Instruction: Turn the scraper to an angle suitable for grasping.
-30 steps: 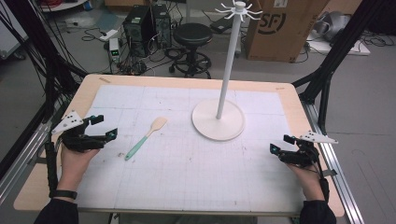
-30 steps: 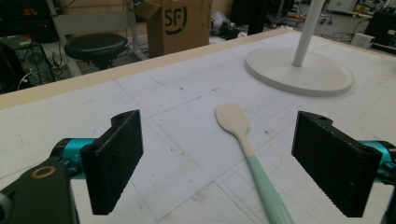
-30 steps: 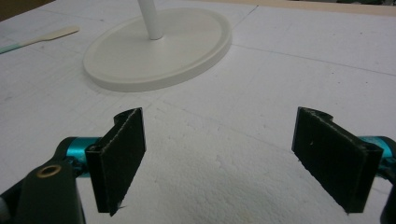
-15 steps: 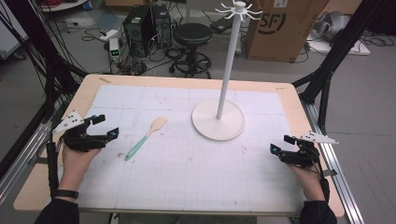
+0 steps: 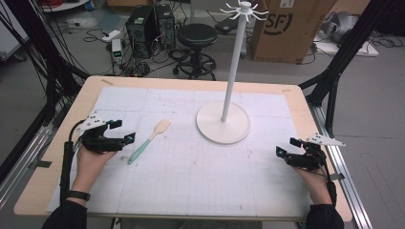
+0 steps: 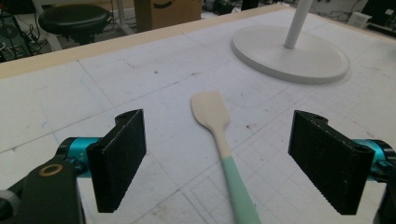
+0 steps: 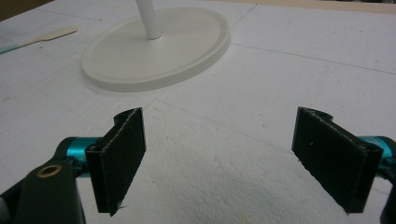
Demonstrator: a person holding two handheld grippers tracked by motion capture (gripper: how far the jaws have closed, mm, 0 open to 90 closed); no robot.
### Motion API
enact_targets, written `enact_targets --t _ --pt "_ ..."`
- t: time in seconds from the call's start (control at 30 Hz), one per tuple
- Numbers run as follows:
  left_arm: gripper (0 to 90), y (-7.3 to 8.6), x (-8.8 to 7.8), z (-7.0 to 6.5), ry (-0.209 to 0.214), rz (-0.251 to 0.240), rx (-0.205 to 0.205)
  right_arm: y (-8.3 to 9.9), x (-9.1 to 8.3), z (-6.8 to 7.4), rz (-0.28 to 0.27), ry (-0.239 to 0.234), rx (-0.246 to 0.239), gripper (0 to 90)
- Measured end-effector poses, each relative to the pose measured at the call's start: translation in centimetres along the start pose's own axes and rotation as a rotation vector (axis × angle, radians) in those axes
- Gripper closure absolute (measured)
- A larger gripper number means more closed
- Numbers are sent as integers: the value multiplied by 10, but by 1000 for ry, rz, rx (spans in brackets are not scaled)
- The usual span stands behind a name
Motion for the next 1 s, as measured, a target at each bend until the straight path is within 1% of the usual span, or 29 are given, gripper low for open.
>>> enact_targets --t 0.07,0.17,0.3,0.33,0.43,0.47,0.53,0.6,0.7,0.83,0.93,0.97,1.0 --pt "197 0 8 -4 3 14 -1 0 0 0 0 -1 2 170" --pt "200 2 21 -8 -11 46 3 0 1 0 2 -2 -1 170" --pt "217 6 34 -10 -24 74 -3 0 1 -1 1 -2 2 170" --pt "226 9 38 -10 -23 87 -10 0 1 -1 0 -3 1 170" --pt "300 15 46 -9 -35 120 -21 0 1 -1 2 -6 4 171" --pt "300 17 48 -9 -37 132 -20 0 1 -1 2 -6 4 171" --pt "331 21 52 -10 -44 153 -16 1 2 -1 5 -6 6 170" --pt "378 24 56 -11 -48 165 -19 1 2 -1 8 -10 3 171" --pt "404 27 62 -13 -54 186 -22 1 2 -1 10 -10 4 171" --pt "508 34 68 -15 -66 234 -7 1 2 0 8 -14 5 171" --pt "571 36 71 -16 -83 246 -4 1 2 -1 9 -12 7 171" --pt "580 36 72 -17 -80 248 -5 1 2 -1 9 -13 11 172" --pt "612 36 72 -17 -82 253 -3 2 2 -1 12 -12 7 171"
Point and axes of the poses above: each handheld gripper's, and its own axes: x roughly forward along the jaws, y roughly out of its underside, z roughly to its left, the point moved 10 cm from there along x, roughly forward along the jaws, and after that the axes turned 1 degree about y, right-handed, at the moved point
